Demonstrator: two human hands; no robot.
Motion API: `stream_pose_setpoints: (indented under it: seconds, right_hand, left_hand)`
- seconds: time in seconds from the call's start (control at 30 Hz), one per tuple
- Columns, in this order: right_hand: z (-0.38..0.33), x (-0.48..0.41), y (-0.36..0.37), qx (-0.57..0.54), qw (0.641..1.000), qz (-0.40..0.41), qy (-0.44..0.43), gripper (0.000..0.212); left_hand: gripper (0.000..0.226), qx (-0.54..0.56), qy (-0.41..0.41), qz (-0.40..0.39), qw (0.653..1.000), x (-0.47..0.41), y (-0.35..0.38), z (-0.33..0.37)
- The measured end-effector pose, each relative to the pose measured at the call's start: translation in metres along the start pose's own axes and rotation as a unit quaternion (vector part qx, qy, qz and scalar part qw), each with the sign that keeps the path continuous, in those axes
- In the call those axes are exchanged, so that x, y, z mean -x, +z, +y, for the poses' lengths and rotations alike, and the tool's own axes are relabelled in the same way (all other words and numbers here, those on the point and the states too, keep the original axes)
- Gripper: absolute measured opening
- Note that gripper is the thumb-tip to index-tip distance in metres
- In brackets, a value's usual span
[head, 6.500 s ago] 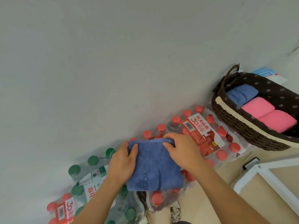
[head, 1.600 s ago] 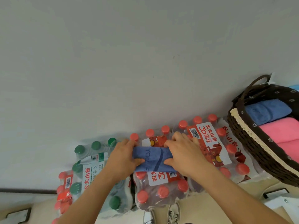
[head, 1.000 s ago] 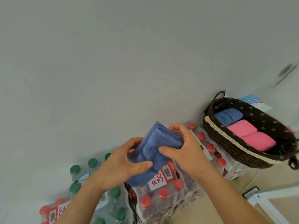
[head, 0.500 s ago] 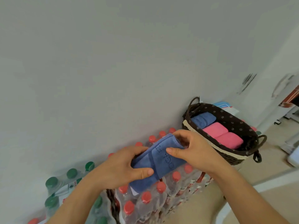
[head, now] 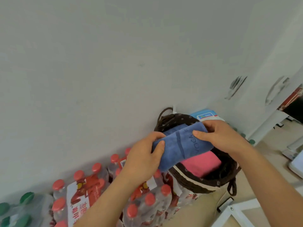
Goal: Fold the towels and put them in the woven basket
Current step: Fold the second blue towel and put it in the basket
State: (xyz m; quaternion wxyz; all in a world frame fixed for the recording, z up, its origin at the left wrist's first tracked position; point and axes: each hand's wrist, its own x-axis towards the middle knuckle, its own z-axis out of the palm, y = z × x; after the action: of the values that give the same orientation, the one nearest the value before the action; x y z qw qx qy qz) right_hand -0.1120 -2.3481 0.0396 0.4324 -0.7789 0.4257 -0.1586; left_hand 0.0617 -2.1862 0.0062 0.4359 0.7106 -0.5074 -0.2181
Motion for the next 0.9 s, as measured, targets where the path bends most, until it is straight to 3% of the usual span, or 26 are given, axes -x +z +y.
stream_pose_setpoints:
  seconds: [0.17, 0.27, 0.43, 0.6, 0.7, 0.8, 0.9]
  right_hand:
    - [0.043, -0.070, -0.021, 0.061, 0.996, 0.065, 0.010, 0.020]
    - [0.061, -0.094, -0.016, 0.127, 0.991, 0.039, -0.001, 0.027]
    - [0.082, -0.105, -0.002, 0.221, 0.974, 0.014, -0.045, 0.030]
    - [0.087, -0.106, 0.006, 0.360, 0.926, 0.010, -0.110, 0.033]
    - [0.083, -0.109, 0.008, 0.409, 0.884, 0.058, -0.217, 0.030]
    - [0.090, -0.110, 0.009, 0.393, 0.847, 0.003, -0.358, 0.005]
    - [0.110, -0.113, 0.007, 0.408, 0.837, -0.067, -0.358, 0.020]
  left_hand:
    - [0.018, -0.106, -0.035, 0.060, 0.992, -0.060, 0.057, 0.012]
    - [0.016, -0.201, -0.048, 0.040, 0.977, -0.080, 0.080, 0.003]
    - [0.023, -0.369, -0.077, 0.004, 0.926, -0.092, 0.108, -0.007]
    - [0.027, -0.475, -0.098, -0.010, 0.875, -0.094, 0.120, -0.001]
    - [0.025, -0.521, -0.010, 0.036, 0.853, -0.098, 0.117, -0.004]
    - [0.013, -0.543, 0.127, 0.007, 0.830, -0.097, 0.120, -0.013]
    - [0.012, -0.542, 0.121, -0.065, 0.829, -0.097, 0.119, -0.013]
